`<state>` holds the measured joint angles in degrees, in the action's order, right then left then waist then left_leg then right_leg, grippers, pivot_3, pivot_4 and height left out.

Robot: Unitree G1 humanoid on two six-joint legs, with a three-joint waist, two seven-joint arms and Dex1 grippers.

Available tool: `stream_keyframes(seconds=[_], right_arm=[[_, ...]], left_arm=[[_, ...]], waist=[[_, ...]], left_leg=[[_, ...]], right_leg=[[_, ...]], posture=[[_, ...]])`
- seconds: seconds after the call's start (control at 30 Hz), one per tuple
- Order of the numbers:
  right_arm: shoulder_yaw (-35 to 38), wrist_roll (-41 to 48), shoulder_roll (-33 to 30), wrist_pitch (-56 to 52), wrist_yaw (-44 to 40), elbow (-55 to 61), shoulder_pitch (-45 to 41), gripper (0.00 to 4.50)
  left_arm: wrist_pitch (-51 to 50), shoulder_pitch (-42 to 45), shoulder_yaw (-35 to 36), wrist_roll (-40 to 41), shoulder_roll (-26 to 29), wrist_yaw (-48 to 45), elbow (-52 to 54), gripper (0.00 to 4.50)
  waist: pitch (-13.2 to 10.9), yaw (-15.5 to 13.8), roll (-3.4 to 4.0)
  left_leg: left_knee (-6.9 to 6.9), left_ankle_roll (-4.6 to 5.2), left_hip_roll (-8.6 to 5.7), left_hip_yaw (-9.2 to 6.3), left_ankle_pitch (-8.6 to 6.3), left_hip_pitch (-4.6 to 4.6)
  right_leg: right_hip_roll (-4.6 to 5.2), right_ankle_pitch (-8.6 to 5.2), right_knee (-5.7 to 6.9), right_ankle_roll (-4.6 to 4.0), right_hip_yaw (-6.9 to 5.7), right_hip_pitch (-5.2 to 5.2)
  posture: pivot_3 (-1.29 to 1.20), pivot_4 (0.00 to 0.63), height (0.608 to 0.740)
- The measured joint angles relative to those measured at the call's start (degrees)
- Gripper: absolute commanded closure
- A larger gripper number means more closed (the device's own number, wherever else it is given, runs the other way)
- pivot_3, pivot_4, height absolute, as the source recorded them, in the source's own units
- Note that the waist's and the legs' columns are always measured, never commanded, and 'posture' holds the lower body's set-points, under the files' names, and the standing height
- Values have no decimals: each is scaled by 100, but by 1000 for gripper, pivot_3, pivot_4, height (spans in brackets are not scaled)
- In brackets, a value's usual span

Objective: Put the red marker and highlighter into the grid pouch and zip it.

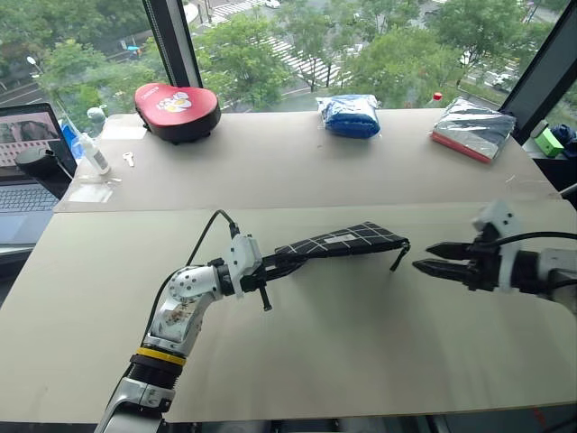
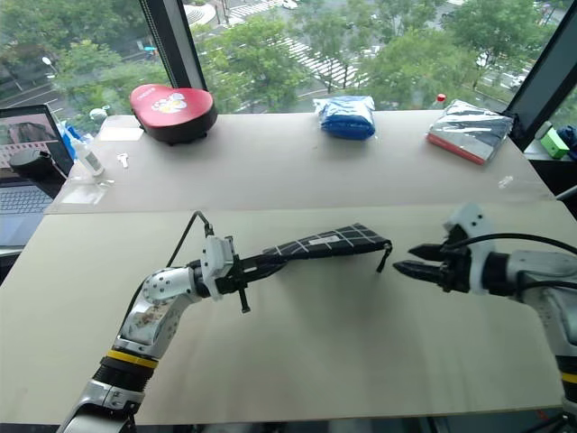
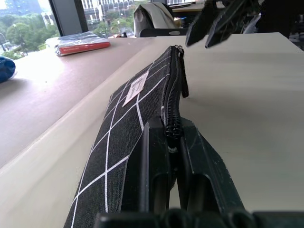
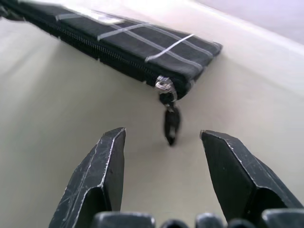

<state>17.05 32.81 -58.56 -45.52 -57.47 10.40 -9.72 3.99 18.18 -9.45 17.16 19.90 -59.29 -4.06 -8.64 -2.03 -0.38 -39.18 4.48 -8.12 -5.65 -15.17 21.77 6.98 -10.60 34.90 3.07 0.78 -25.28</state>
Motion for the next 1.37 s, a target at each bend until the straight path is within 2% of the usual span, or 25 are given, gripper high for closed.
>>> stream_keyframes(seconds=[0.1, 0.27, 0.3, 0.33, 0.5, 0.53, 0.6, 0.7, 0.8, 0.83, 0.87, 0.93, 1.03, 1.1, 1.27, 1.37], right_arm=[[831, 144, -126, 23, -316, -56, 452, 1635], [1499, 242, -58, 22, -370, 58, 865, 1614], [1545, 242, -17, 21, -339, 99, 895, 1614], [1547, 241, 14, 20, -302, 144, 915, 1614], [1516, 244, 238, -20, -54, 417, 1025, 1614], [1516, 252, 239, -21, -21, 441, 1025, 1614], [1516, 276, 239, -26, 23, 461, 1026, 1614], [1516, 345, 240, -26, 22, 467, 1035, 1614], [1518, 384, 239, -25, 8, 379, 1036, 1614], [1503, 374, 239, 31, -10, 316, 1030, 1614], [1498, 329, 239, 142, -50, 210, 1033, 1614], [1469, 212, 239, 298, -105, 26, 1031, 1614], [1249, 95, 239, 512, -127, -225, 920, 1614], [1069, 18, 239, 625, -122, -461, 665, 1614], [683, -113, 281, 815, -108, -948, 211, 1614], [431, -209, 324, 886, -113, -1137, 16, 1614]], left_arm=[[263, 77, -67, -38, 54, -266, -248, 4500], [1149, 159, -338, -445, 328, -812, -860, 2641], [1301, 162, -370, -523, 377, -914, -1011, 2430], [1419, 173, -384, -569, 400, -984, -1139, 1925], [1502, 370, -245, -317, 417, -1279, -1356, 288], [1500, 395, -191, -263, 434, -1285, -1347, 106], [1499, 399, -59, -213, 445, -1218, -1316, 106], [531, 197, 137, 330, 628, -1133, -710, 106], [-669, -15, 409, 911, 972, -938, -47, 106], [-1390, -93, 564, 1288, 1137, -740, 204, 106], [-2101, -194, 802, 1650, 1356, -500, 432, 106], [-2812, -354, 1287, 1930, 1573, 6, 683, 106], [-3415, -619, 1692, 1942, 1725, 747, 963, 106], [-3755, -849, 1865, 2026, 1888, 860, 1041, 106], [-3974, -1236, 2374, 2257, 1854, 1080, 1165, 106], [-4060, -1398, 2445, 2374, 1742, 1156, 1270, 106]], waist=[[0, -25, 0], [0, -10, 1], [0, -5, 1], [0, -3, 1], [0, -35, 0], [0, -34, 0], [0, -27, 0], [0, 0, 0], [0, 12, 0], [0, 12, 0], [-2, 27, -1], [-3, 62, 4], [-4, 74, 4], [-4, 84, 4], [-5, 120, 6], [-5, 106, 6]], left_leg=[[0, 0, 2, 0, 0, -1], [0, 4, 2, 6, -3, -5], [0, 6, 3, 7, -4, -5], [0, 12, 4, 7, -7, -4], [-2, 10, 3, 6, -5, -1], [-3, 6, 3, 7, -3, -2], [-3, 6, 3, 7, -3, -2], [-3, 8, 4, 6, -4, -2], [-3, 8, 5, 6, -4, -3], [-3, 8, 5, 6, -4, -3], [-3, 21, 7, 6, -12, -4], [-2, 23, 7, 6, -14, -17], [-2, 2, 7, 6, -4, -22], [-1, -25, 6, 7, -19, -24], [3, -33, 7, 7, -20, -25], [2, -40, 6, 7, -24, -23]], right_leg=[[-1, 0, 0, 0, -1, 1], [2, 0, 1, 0, 3, 5], [1, 0, 0, 0, 3, 3], [2, 0, 1, 0, 3, 3], [4, 0, 2, 0, 1, 2], [4, 0, 2, 0, 1, 3], [4, 0, 2, 0, 1, 2], [1, -1, 6, 1, 2, -1], [-1, -1, 6, 2, 2, -1], [-1, -1, 8, 2, 2, -1], [-4, -1, 8, 3, 3, -1], [-4, -2, 10, 4, 2, 5], [-4, -2, 8, 4, 3, 12], [-4, -2, 9, 4, 4, 12], [-2, -2, 8, 3, 4, 11], [-1, -2, 7, 3, 4, 12]], posture=[[0, 150, 740], [0, 150, 740], [0, 150, 740], [0, 150, 740], [0, 150, 740], [0, 150, 740], [0, 150, 740], [0, 150, 740], [0, 150, 740], [0, 150, 740], [0, 150, 740], [0, 150, 740], [0, 150, 740], [0, 150, 740], [0, 150, 740], [0, 150, 740]])
